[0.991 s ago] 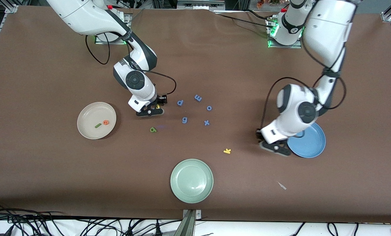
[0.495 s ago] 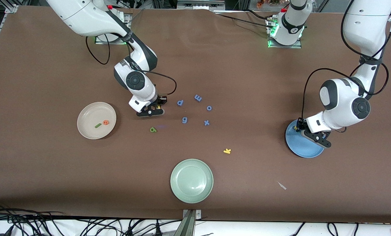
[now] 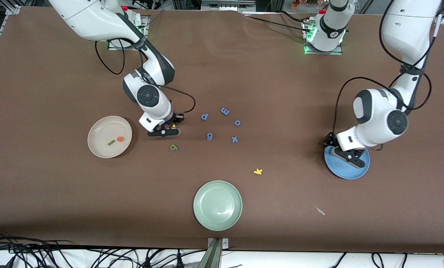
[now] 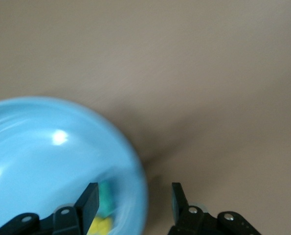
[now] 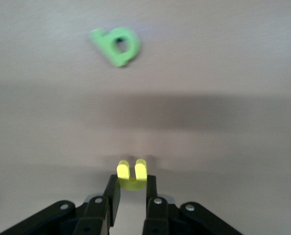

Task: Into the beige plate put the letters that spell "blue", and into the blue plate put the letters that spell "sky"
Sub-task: 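Release the Y on the blue plate while the right gripper carries the u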

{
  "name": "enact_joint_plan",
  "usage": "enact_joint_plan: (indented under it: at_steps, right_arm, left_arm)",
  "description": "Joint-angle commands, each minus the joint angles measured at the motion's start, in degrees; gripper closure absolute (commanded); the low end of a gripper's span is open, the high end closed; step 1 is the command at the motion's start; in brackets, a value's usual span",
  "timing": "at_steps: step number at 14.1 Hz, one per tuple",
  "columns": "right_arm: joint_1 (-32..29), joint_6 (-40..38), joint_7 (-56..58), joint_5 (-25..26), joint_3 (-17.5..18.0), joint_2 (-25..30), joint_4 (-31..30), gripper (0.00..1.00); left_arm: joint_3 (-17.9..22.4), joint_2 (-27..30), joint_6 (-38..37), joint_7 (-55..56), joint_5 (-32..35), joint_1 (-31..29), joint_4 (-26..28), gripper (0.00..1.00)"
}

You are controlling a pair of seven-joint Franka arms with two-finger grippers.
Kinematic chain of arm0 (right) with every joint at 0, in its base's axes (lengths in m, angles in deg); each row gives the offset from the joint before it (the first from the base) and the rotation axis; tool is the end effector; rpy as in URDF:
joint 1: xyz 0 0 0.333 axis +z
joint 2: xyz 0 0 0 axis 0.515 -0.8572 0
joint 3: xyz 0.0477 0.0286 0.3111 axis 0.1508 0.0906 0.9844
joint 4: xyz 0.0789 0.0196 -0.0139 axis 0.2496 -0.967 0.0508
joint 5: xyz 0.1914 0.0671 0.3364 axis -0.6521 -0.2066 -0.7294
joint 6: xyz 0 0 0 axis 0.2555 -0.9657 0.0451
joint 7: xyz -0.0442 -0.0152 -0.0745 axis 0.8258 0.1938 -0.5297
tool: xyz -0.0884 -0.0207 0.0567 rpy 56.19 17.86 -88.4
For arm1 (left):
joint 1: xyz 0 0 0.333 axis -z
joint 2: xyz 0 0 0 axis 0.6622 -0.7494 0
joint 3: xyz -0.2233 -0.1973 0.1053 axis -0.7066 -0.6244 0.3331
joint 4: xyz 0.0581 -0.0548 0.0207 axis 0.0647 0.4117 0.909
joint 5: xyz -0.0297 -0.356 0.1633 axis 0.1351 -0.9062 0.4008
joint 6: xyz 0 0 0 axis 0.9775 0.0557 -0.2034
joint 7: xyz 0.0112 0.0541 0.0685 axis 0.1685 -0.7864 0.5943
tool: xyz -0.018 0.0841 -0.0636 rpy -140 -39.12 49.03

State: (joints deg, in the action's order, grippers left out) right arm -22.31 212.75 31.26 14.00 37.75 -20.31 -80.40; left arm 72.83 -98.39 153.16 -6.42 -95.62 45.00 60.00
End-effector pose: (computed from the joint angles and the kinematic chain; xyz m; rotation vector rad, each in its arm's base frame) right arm 0.5204 0.2883 0.1985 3.0861 0.0895 -0.1971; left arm 0.6117 -0.0565 0.2211 2.9220 -0.6878 0.0251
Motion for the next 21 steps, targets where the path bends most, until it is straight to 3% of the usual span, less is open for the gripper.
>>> enact_joint_plan:
  at_steps: [1, 3, 6, 9, 10, 12, 14, 17, 21]
  right_arm:
    - [-0.2, -6.2, 4.3, 0.6, -3.5, 2.3, 1.8, 0.98]
    - [-0.2, -7.8, 10.9, 0.1, -8.1, 3.5, 2.1, 0.98]
    - [-0.2, -10.2, 21.7, -0.3, -14.4, 3.7, 3.5, 0.98]
    - [-2.9, -11.4, 28.5, -0.3, -17.2, 3.4, 5.0, 0.96]
    - [-4.0, -11.4, 28.5, -0.2, -17.2, 2.9, 5.1, 0.85]
    - [-4.4, -10.9, 27.5, -0.5, -17.1, 2.3, 5.3, 0.00]
    - [-4.2, -11.1, 27.5, -1.2, -16.8, 2.5, 5.7, 0.00]
    - [-2.5, -12.5, 27.8, -6.9, -15.4, 2.1, 9.6, 0.00]
    - [0.1, -12.5, 27.5, -7.9, -12.9, 0.2, 13.1, 0.00]
  left_arm:
    - [-1.8, -2.0, 5.0, 12.8, -1.5, 6.6, -1.6, 0.33]
    - [-1.8, -6.7, 5.9, 18.2, -1.0, 12.3, -8.8, 0.33]
    - [-1.0, -13.5, 5.9, 21.7, -1.3, 15.8, -20.4, 0.33]
    - [-0.5, -16.3, 6.0, 26.4, -1.4, 17.7, -24.7, 0.33]
    - [-0.4, -17.0, 6.0, 26.5, -1.4, 18.0, -26.0, 0.33]
    - [0.7, -19.9, 6.1, 26.7, -1.4, 19.1, -29.8, 0.33]
    - [1.6, -21.2, 8.0, 29.0, -1.5, 20.7, -30.7, 0.33]
    - [1.6, -22.6, 9.9, 30.9, -1.5, 22.0, -30.2, 0.32]
    - [1.7, -23.0, 10.9, 33.1, -1.2, 23.2, -29.1, 0.29]
